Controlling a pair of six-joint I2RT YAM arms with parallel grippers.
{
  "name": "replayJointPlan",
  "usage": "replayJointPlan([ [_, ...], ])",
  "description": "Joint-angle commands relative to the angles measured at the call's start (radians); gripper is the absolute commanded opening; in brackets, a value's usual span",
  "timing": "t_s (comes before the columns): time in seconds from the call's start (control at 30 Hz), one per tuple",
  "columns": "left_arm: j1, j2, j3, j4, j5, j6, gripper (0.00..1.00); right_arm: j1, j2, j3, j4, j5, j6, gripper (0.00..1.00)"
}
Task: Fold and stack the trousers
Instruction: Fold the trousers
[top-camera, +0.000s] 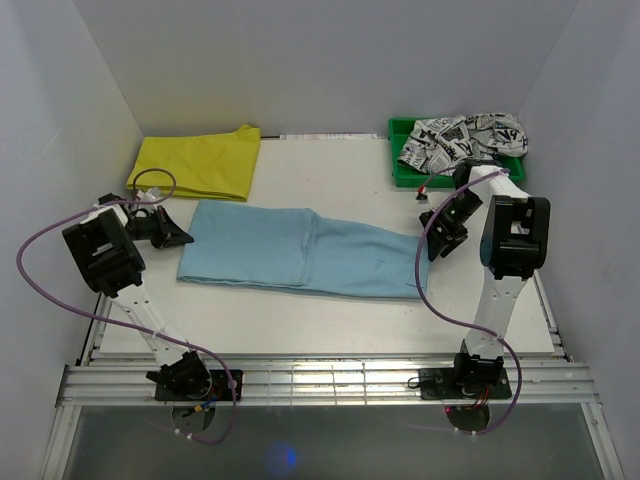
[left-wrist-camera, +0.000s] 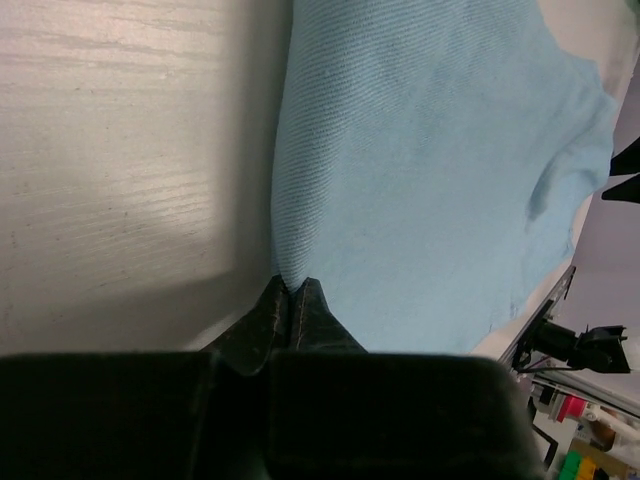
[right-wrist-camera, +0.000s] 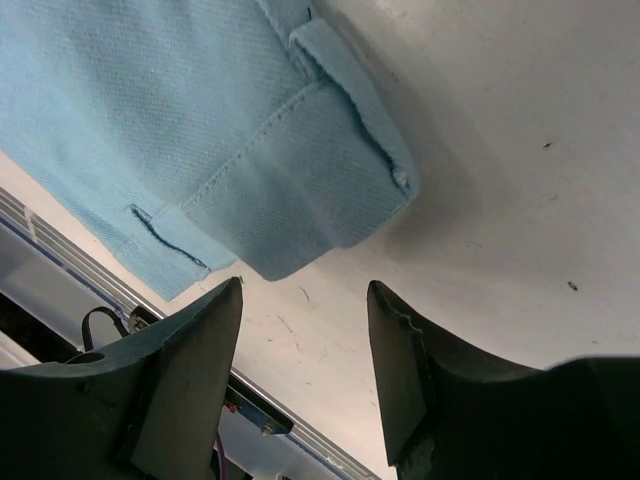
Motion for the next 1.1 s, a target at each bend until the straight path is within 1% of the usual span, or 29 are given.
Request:
replayJointPlan([
  [0.0, 0.000, -0.044, 0.009, -0.001, 0.030, 0.005, 0.00, 0.002, 0.035, 0.060, 0.000, -0.043, 0.015, 0.59],
  [0.03, 0.003, -0.050, 0.015, -0.009, 0.027, 0.005, 0.00, 0.002, 0.043, 0.075, 0.003, -0.050, 0.017, 0.54],
  [0.1, 0.009, -0.066, 0.020, -0.023, 0.021, 0.007, 0.00, 0.002, 0.066, 0.121, 0.003, -0.069, 0.022, 0.49],
  [0.13, 0.009, -0.069, 0.026, -0.029, 0.007, 0.011, 0.00, 0.002, 0.069, 0.138, 0.012, -0.066, 0.026, 0.43],
  [0.23, 0.011, -0.073, 0.033, -0.061, -0.002, 0.026, 0.00, -0.015, 0.029, 0.187, 0.056, -0.062, 0.025, 0.39],
  [0.27, 0.011, -0.078, 0.030, -0.064, -0.006, 0.026, 0.00, -0.023, -0.021, 0.195, 0.093, -0.124, 0.020, 0.38],
  [0.33, 0.011, -0.089, 0.023, -0.064, -0.010, 0.023, 0.00, -0.031, -0.063, 0.210, 0.119, -0.206, 0.008, 0.38],
  [0.37, 0.011, -0.092, 0.020, -0.064, -0.010, 0.020, 0.00, -0.026, -0.080, 0.220, 0.094, -0.294, 0.003, 0.38],
  [0.43, 0.009, -0.098, 0.012, -0.064, -0.019, 0.014, 0.00, 0.000, -0.072, 0.247, 0.040, -0.379, -0.004, 0.37],
  [0.47, 0.009, -0.102, 0.009, -0.064, -0.022, 0.013, 0.00, 0.015, -0.053, 0.247, 0.012, -0.445, -0.020, 0.36],
  [0.5, 0.009, -0.104, 0.006, -0.064, -0.026, 0.011, 0.00, 0.028, -0.040, 0.241, -0.044, -0.471, -0.032, 0.36],
  [0.53, 0.009, -0.110, 0.004, -0.063, -0.031, 0.007, 0.00, 0.073, -0.026, 0.227, -0.061, -0.494, -0.043, 0.35],
  [0.57, 0.009, -0.112, 0.003, -0.061, -0.033, -0.009, 0.00, 0.089, -0.014, 0.170, -0.060, -0.519, -0.057, 0.34],
  [0.67, 0.009, -0.125, 0.000, -0.060, -0.031, -0.038, 0.00, 0.126, 0.012, 0.047, 0.019, -0.498, -0.061, 0.33],
  [0.7, 0.009, -0.130, 0.000, -0.060, -0.034, -0.044, 0.00, 0.129, 0.030, 0.031, 0.046, -0.487, -0.035, 0.33],
  [0.73, 0.009, -0.135, 0.004, -0.060, -0.040, -0.052, 0.00, 0.127, 0.049, 0.022, 0.113, -0.469, -0.006, 0.32],
  [0.8, 0.011, -0.151, 0.009, -0.066, -0.049, -0.065, 0.00, 0.121, 0.107, 0.025, 0.173, -0.407, 0.055, 0.30],
  [0.83, 0.011, -0.156, 0.020, -0.072, -0.060, -0.066, 0.00, 0.112, 0.122, 0.028, 0.232, -0.386, 0.069, 0.30],
  [0.93, 0.021, -0.171, 0.064, -0.109, -0.063, -0.064, 0.00, 0.109, 0.187, 0.084, 0.239, -0.341, 0.078, 0.30],
  [1.03, 0.034, -0.188, 0.124, -0.147, -0.054, -0.067, 0.00, 0.109, 0.187, 0.146, 0.195, -0.381, 0.068, 0.32],
  [1.07, 0.034, -0.194, 0.168, -0.161, -0.039, -0.072, 0.00, 0.109, 0.182, 0.164, 0.151, -0.414, 0.060, 0.33],
])
